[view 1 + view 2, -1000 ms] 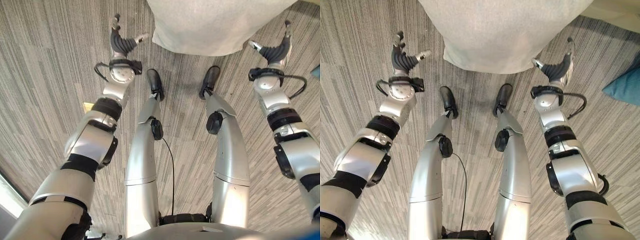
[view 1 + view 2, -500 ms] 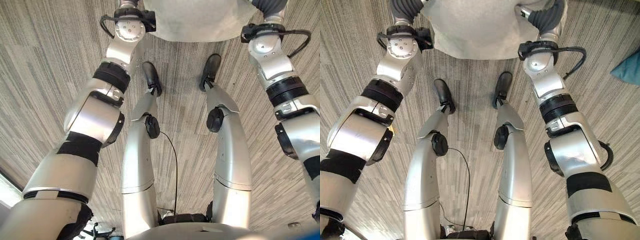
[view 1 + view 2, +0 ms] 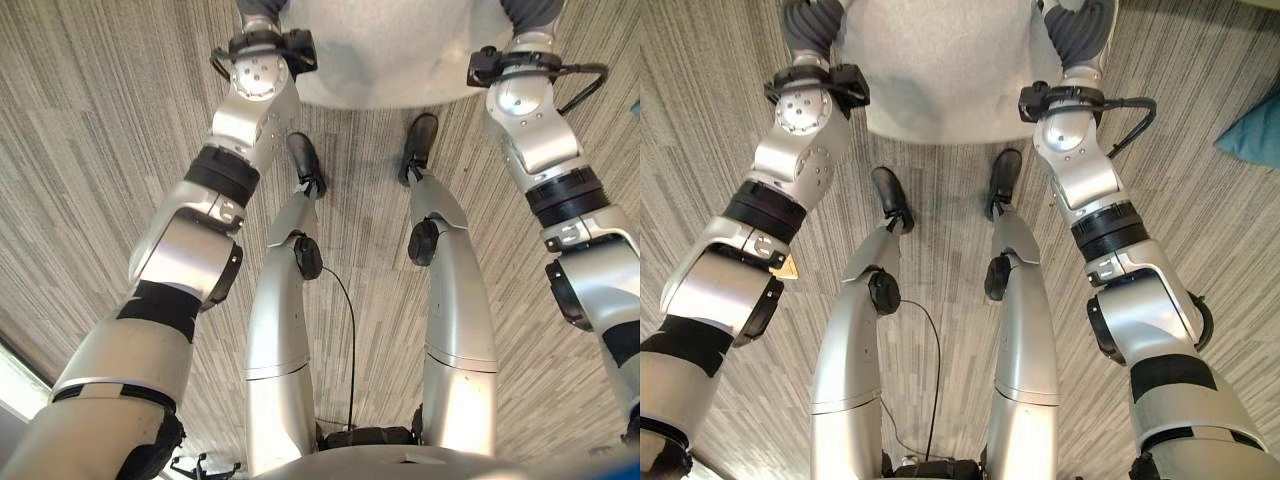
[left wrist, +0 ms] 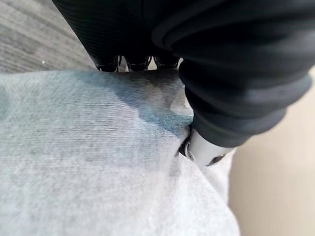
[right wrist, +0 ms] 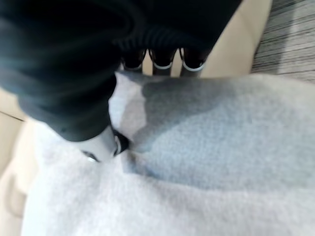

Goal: Pick up all the scattered cushions and arrange them neatly on the sofa.

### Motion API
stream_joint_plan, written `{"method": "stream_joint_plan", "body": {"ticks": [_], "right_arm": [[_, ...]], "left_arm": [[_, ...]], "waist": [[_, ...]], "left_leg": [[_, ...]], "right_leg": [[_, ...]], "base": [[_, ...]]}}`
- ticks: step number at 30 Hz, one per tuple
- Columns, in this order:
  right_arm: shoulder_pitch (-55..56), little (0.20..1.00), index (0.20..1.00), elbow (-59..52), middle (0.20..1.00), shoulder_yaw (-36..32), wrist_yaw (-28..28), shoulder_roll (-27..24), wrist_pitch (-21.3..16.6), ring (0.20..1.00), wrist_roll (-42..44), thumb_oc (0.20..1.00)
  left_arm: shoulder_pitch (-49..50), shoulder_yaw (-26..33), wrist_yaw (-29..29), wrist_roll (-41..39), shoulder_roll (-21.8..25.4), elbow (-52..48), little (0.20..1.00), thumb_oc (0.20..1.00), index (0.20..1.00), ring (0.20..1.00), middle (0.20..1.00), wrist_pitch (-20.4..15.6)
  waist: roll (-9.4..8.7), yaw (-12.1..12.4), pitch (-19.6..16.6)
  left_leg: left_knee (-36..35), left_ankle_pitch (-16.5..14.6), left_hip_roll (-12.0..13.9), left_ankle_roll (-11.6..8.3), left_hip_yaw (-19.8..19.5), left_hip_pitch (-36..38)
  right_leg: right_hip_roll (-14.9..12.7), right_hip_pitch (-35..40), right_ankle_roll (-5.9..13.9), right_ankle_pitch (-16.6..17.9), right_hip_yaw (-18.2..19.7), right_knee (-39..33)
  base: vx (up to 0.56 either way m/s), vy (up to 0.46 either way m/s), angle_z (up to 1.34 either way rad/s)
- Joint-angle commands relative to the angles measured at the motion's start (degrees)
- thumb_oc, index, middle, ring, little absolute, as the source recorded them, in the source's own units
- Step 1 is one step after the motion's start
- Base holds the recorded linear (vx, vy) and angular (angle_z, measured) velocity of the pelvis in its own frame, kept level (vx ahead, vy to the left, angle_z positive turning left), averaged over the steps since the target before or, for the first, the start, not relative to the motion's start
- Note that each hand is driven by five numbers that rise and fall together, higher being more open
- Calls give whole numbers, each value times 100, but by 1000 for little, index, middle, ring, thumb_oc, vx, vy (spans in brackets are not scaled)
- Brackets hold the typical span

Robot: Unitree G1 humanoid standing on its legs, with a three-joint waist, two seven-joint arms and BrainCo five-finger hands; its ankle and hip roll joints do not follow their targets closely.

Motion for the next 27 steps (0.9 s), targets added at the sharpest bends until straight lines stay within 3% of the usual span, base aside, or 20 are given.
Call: {"method": "stream_joint_plan", "body": {"ticks": [1, 2, 10, 11, 12, 13, 16, 18, 20, 22, 27], "right_arm": [[94, 200, 200, -1322, 200, -16, 205, 628, -884, 200, -764, 200], [644, 200, 200, -1591, 200, -136, 346, 654, -951, 200, -854, 200], [2397, 200, 200, -2325, 200, -370, 871, 782, -1244, 200, -854, 200], [2857, 200, 200, -2522, 200, -439, 1006, 813, -1353, 200, -805, 200], [3058, 200, 200, -2582, 200, -412, 1079, 795, -1352, 200, -799, 200], [3752, 200, 200, -2858, 200, -455, 1242, 846, -1458, 200, -739, 200], [4235, 200, 200, -3040, 200, -511, 1341, 886, -1497, 200, -685, 200], [5240, 200, 200, -3447, 200, -582, 1547, 780, -1552, 200, -638, 200], [5400, 200, 200, -3541, 200, -593, 1576, 756, -1552, 200, -656, 200], [6003, 200, 200, -3706, 200, -599, 1700, 640, -1580, 200, -762, 200], [6290, 200, 200, -3715, 200, -590, 1837, 617, -1506, 200, -714, 200]], "left_arm": [[610, -204, -265, 205, -834, -727, 200, 200, 200, 200, 200, -787], [1078, -23, -311, 385, -866, -1333, 200, 200, 200, 200, 200, -838], [2604, 300, -579, 906, -884, -2639, 200, 200, 200, 200, 200, -887], [2978, 316, -665, 1070, -866, -3010, 200, 200, 200, 200, 200, -925], [3171, 229, -713, 1120, -837, -3105, 200, 200, 200, 200, 200, -937], [3776, 120, -817, 1449, -748, -3378, 200, 200, 200, 200, 200, -981], [4197, 62, -883, 1466, -717, -3536, 200, 200, 200, 200, 200, -1023], [5120, 52, -1040, 1279, -573, -3898, 200, 200, 200, 200, 200, -1114], [5290, 78, -1048, 1258, -539, -3973, 200, 200, 200, 200, 200, -1110], [5877, 77, -1152, 1236, -442, -4124, 200, 200, 200, 200, 200, -1128], [6247, 164, -1199, 1087, -468, -4119, 200, 200, 200, 200, 200, -1070]], "waist": [[153, -3, -1580], [166, 37, -1625], [168, 62, -1777], [149, 76, -1849], [140, 75, -1876], [122, 94, -1987], [103, 105, -2001], [87, 137, -2031], [95, 134, -2011], [10, 99, -1982], [-112, 174, -2106]], "left_leg": [[349, -772, -161, -246, -754, -583], [-82, -683, -184, -320, -818, -80], [-1086, -372, -239, -592, -1073, 1467], [-1309, -155, -234, -634, -1100, 1795], [-1363, -153, -226, -636, -1130, 2003], [-1638, -112, -188, -689, -1162, 2743], [-1855, -67, -145, -747, -1172, 3310], [-2233, -79, 1, -812, -1077, 4624], [-2293, -78, 54, -840, -1051, 4880], [-1619, -119, 333, -1019, -843, 5438], [-714, 118, 477, -974, -828, 5555]], "right_leg": [[94, -453, 910, -441, 352, 469], [96, 46, 928, -361, 260, 142], [158, 1540, 888, -259, -73, -690], [126, 1847, 828, -70, -224, -931], [115, 2059, 815, -71, -282, -1022], [150, 2759, 804, -86, -446, -1289], [191, 3318, 799, -99, -579, -1524], [368, 4646, 755, -208, -739, -1979], [405, 4915, 744, -235, -754, -2042], [683, 6136, 528, -542, -755, -2400], [869, 6898, 405, -610, -730, -2684]], "base": [[-64, -67, 14], [-50, -40, 13], [1, -88, 11], [40, -122, 10], [66, -145, 16], [72, -86, 21], [42, -88, 4], [135, -123, -9], [128, -136, -5], [132, -221, 16], [93, -76, 12]]}}
